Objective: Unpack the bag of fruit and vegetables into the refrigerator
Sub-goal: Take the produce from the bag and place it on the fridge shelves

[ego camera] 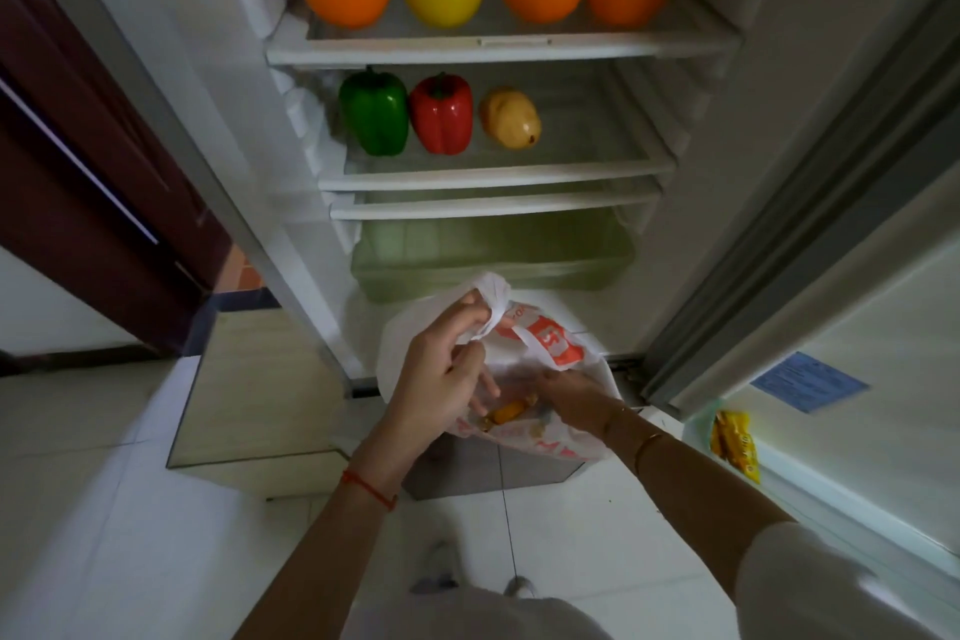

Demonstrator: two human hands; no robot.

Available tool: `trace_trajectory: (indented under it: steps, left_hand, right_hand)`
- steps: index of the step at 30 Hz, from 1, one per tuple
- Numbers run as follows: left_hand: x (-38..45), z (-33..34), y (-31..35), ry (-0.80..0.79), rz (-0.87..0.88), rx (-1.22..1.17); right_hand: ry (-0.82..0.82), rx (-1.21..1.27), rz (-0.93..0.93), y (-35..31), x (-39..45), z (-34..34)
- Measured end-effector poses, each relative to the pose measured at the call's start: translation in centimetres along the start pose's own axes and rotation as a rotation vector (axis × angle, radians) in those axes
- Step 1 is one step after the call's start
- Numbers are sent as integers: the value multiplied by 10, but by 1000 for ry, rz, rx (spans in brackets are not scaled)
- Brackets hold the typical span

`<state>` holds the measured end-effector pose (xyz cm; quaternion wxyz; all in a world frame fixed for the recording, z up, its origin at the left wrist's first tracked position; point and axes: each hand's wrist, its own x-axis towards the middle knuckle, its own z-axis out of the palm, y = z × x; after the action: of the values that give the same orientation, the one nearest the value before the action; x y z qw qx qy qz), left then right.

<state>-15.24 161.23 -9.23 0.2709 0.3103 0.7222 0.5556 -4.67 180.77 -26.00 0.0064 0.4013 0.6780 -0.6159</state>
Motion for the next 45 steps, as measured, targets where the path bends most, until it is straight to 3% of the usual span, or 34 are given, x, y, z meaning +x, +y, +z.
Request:
trace_trajectory:
  steps: [9,14,17,21,25,29,40,45]
  left_hand:
    - [13,1,4,-9,82,65]
    - [14,-1,2,-13,110,49]
    - [15,-2,2,6,120,51]
    - [14,-6,2,24,85,70]
    - [12,-8,0,30,57,62]
    - [7,-13,2,37,15,66]
    - [4,-22,3,60,-18,78]
    - [3,-25,3,53,-31,72]
  right_hand:
    - [-46,-153,-21,3,-3,1]
    - [31,22,-88,-1,-14,3]
    - [24,-270,-85,3,-3,5]
    - [-145,-992,-173,5,15,-2]
    - [-64,-908,-264,-7,14,7]
    - [-203,-850,-287,-16,16,18]
    - [-243,-1337,-639,-2,24,32]
    - [-192,-1466,-596,13,31,46]
